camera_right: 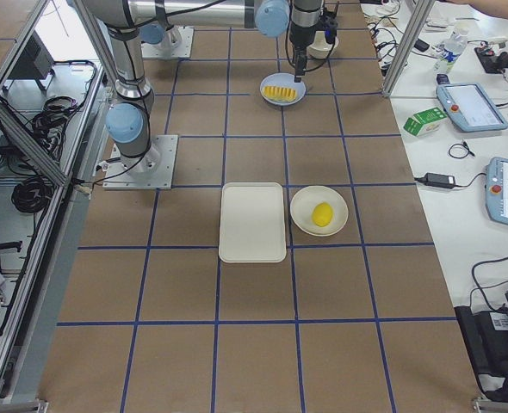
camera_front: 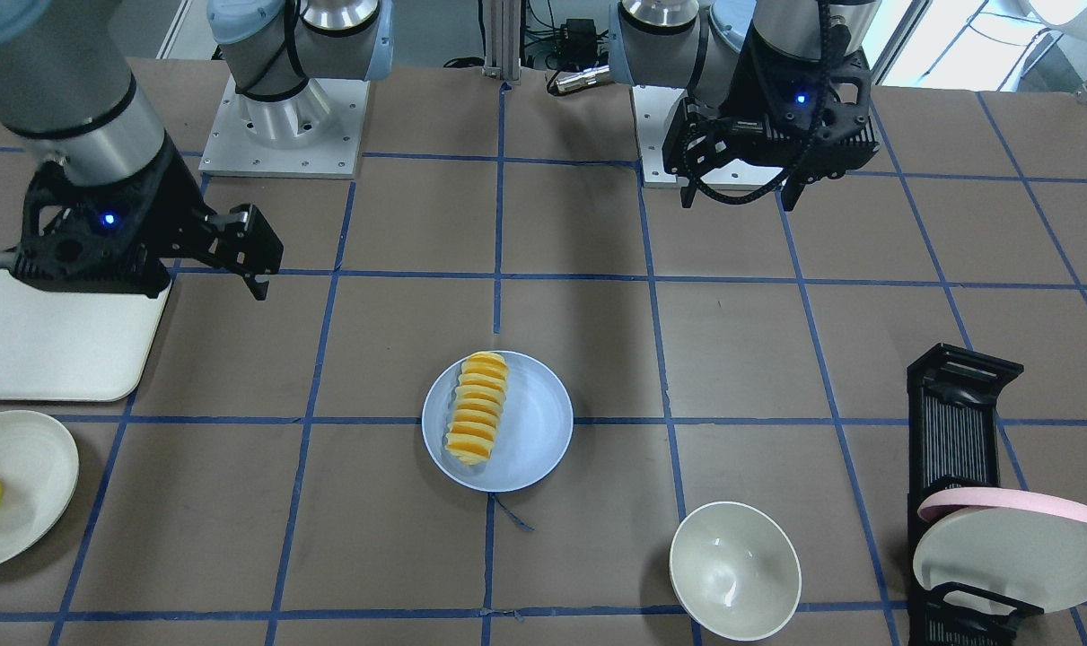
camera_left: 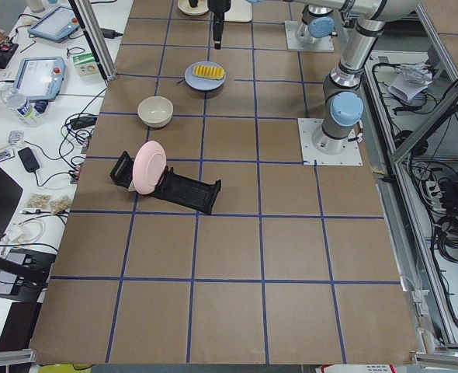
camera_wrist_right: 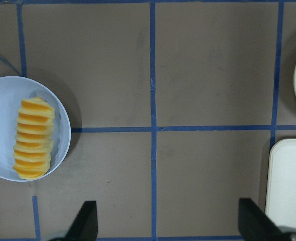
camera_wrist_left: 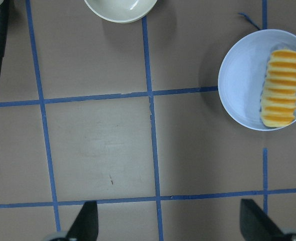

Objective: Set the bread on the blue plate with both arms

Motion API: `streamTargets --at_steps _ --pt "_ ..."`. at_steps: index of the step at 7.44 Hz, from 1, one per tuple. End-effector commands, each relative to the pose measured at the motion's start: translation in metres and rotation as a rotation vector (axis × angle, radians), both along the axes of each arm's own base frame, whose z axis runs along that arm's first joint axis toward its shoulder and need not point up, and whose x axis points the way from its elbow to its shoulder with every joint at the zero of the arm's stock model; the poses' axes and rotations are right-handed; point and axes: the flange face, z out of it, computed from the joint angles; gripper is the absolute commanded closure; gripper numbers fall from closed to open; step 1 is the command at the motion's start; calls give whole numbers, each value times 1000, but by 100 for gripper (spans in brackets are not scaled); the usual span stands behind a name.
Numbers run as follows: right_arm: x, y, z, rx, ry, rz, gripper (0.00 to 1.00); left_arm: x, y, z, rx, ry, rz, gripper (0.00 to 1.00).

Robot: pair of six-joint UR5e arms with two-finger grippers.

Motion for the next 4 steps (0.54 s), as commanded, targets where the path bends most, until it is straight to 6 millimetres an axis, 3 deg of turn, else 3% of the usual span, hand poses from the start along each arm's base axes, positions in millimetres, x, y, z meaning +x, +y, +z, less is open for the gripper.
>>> streamTargets --at_steps 1,2,4 --pt "12 16 2 15 -22 5 0 7 -5 1 -17 3 45 0" --pt "11 18 -5 18 -13 2 0 7 -4 2 -18 3 51 0" --pt "12 17 -2 8 -15 14 0 7 -4 2 -17 3 54 0"
